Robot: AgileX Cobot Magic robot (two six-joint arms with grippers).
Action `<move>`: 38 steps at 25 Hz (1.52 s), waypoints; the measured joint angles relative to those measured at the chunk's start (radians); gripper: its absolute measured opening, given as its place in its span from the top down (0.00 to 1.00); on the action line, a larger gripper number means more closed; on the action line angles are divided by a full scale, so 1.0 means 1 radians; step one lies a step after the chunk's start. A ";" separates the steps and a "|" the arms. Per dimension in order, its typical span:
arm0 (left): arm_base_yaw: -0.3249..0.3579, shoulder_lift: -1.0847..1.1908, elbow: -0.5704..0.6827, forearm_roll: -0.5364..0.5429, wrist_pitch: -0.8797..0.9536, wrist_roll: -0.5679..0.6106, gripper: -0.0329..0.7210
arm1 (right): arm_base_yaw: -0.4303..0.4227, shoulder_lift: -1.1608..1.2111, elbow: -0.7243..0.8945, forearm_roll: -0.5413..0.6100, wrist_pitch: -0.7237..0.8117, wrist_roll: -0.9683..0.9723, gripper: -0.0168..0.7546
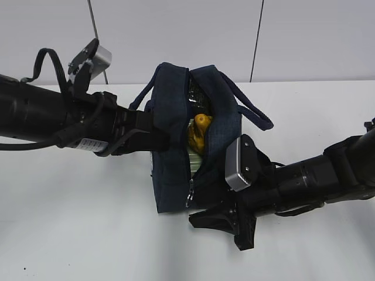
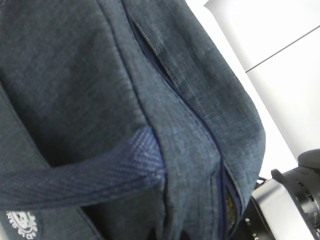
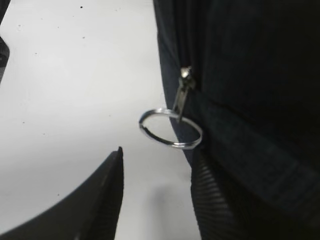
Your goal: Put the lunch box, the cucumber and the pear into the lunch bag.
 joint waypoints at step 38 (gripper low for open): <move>0.000 0.000 0.000 0.000 0.000 0.004 0.97 | 0.000 0.000 -0.057 0.004 0.013 0.145 0.97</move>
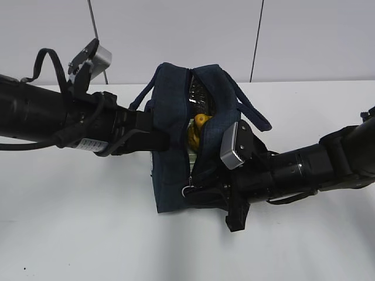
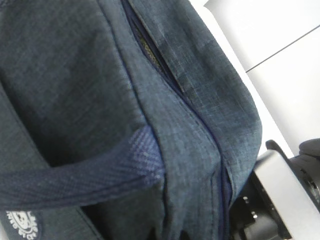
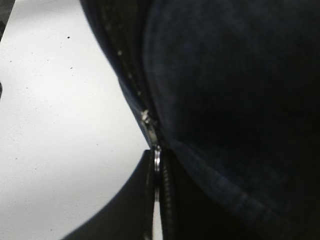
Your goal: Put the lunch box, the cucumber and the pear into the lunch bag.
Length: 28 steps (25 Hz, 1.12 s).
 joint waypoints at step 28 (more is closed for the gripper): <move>0.000 0.000 0.000 0.004 0.017 0.000 0.28 | 0.000 -0.250 -0.002 -0.287 0.039 0.689 0.97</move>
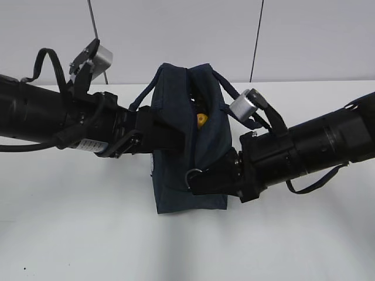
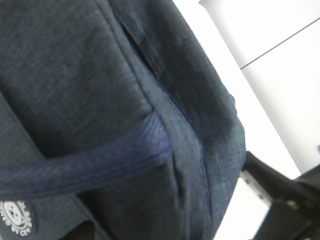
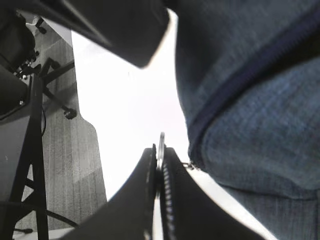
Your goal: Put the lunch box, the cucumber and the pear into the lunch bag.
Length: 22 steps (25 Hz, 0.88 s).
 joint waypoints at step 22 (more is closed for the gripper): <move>0.000 0.000 0.001 0.153 0.070 0.000 0.33 | 0.000 -0.164 -0.077 -0.022 -0.039 0.118 0.97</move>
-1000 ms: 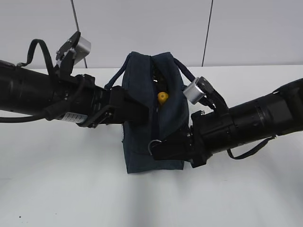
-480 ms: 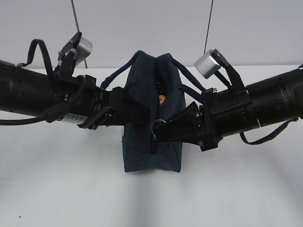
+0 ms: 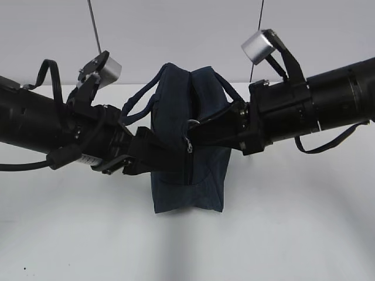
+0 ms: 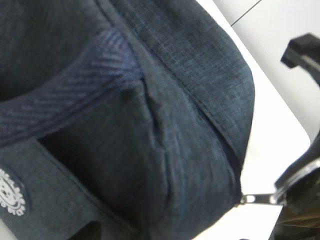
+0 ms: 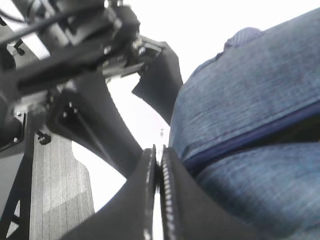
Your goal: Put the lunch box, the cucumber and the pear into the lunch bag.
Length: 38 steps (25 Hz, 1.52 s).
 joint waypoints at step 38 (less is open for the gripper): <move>-0.003 0.119 -0.007 0.045 -0.071 0.006 0.96 | 0.004 0.163 -0.366 0.000 -0.184 0.027 0.97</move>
